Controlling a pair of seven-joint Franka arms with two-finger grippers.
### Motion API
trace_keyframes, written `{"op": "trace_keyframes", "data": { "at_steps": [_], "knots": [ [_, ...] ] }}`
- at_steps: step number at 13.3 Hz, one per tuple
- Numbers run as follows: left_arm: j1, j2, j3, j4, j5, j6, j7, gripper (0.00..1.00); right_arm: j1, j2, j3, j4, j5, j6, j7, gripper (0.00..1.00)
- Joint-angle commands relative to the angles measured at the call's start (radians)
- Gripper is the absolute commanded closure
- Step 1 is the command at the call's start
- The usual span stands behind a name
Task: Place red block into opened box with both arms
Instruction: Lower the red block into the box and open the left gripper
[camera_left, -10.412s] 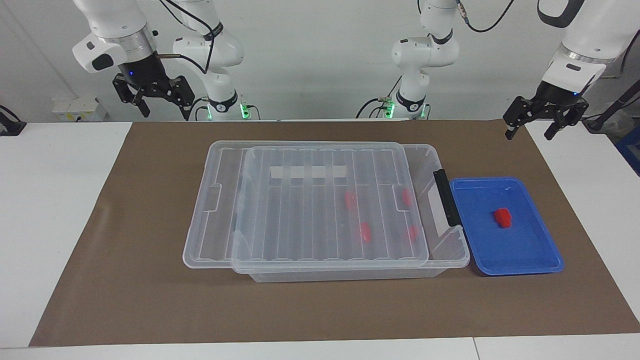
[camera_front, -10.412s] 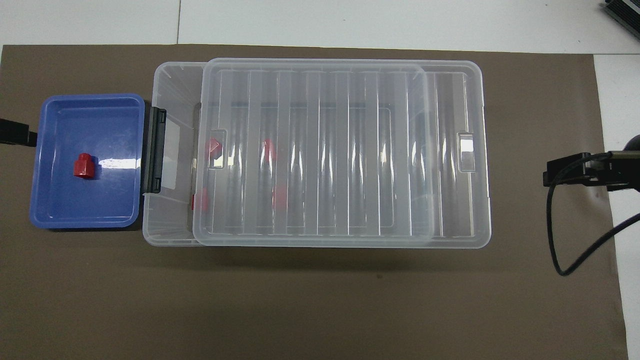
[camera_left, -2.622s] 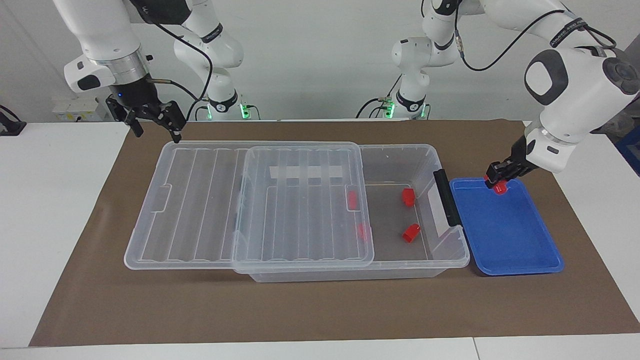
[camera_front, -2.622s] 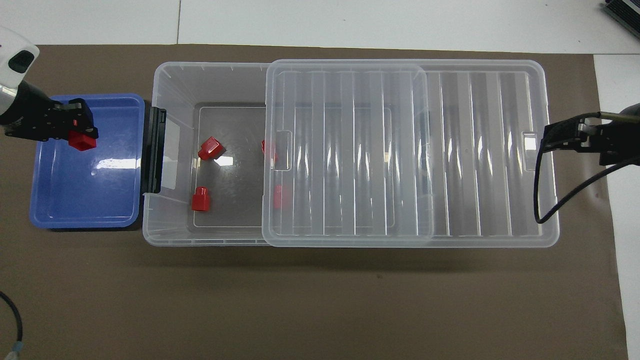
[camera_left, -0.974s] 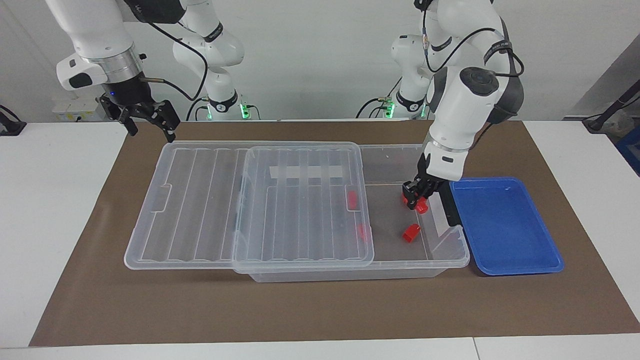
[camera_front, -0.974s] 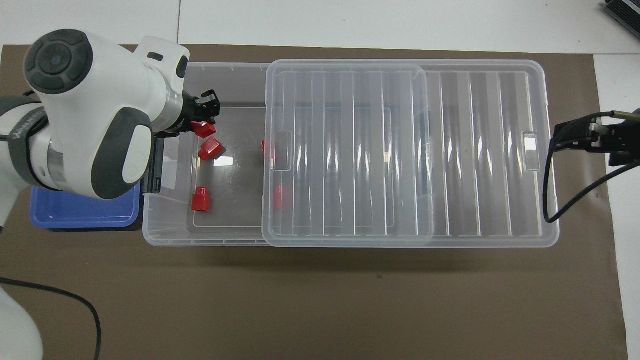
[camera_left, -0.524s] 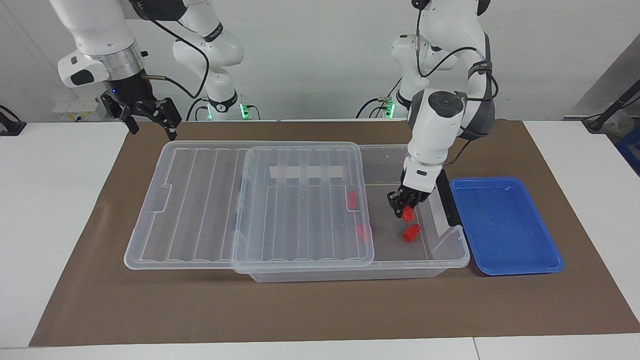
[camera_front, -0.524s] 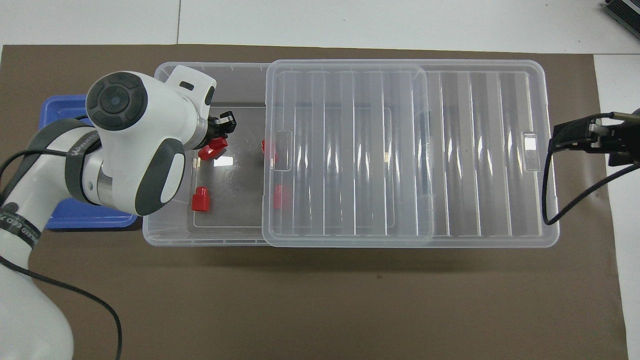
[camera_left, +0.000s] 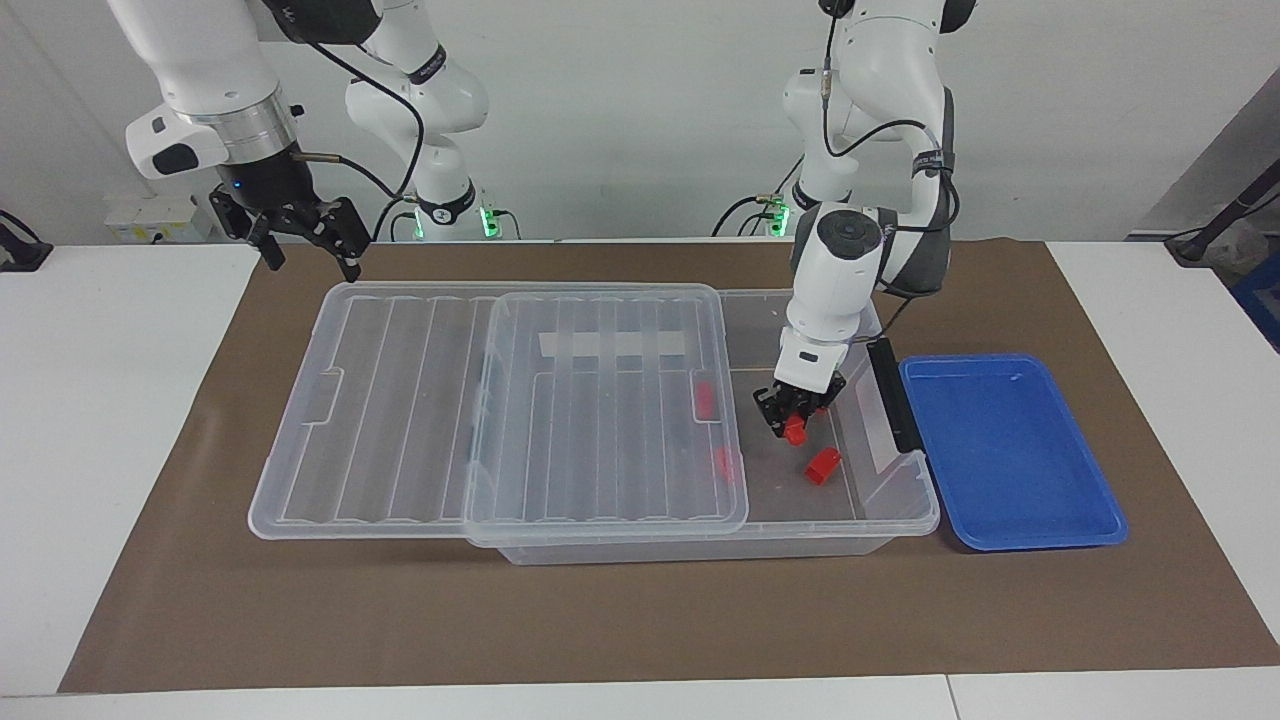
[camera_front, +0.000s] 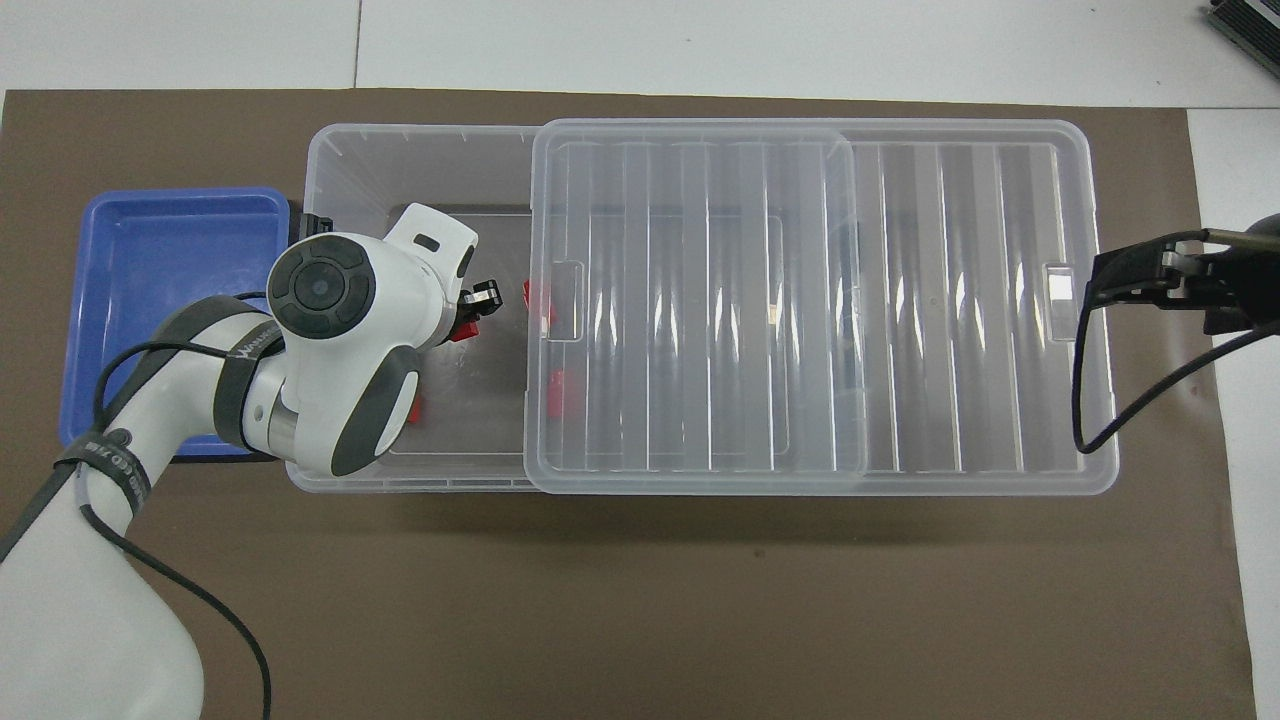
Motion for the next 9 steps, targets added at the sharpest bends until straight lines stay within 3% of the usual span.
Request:
{"op": "trace_keyframes", "data": {
  "at_steps": [1, 9],
  "knots": [
    [-0.037, 0.012, 0.015, -0.061, 0.023, 0.078, -0.027, 1.0, 0.0, -0.02, 0.001, -0.019, 0.013, -0.007, -0.018, 0.0],
    [-0.038, 0.042, 0.017, -0.072, 0.024, 0.101, -0.025, 1.0, 0.002, -0.026, 0.004, -0.019, 0.042, -0.024, -0.017, 0.0]
  ]
}}
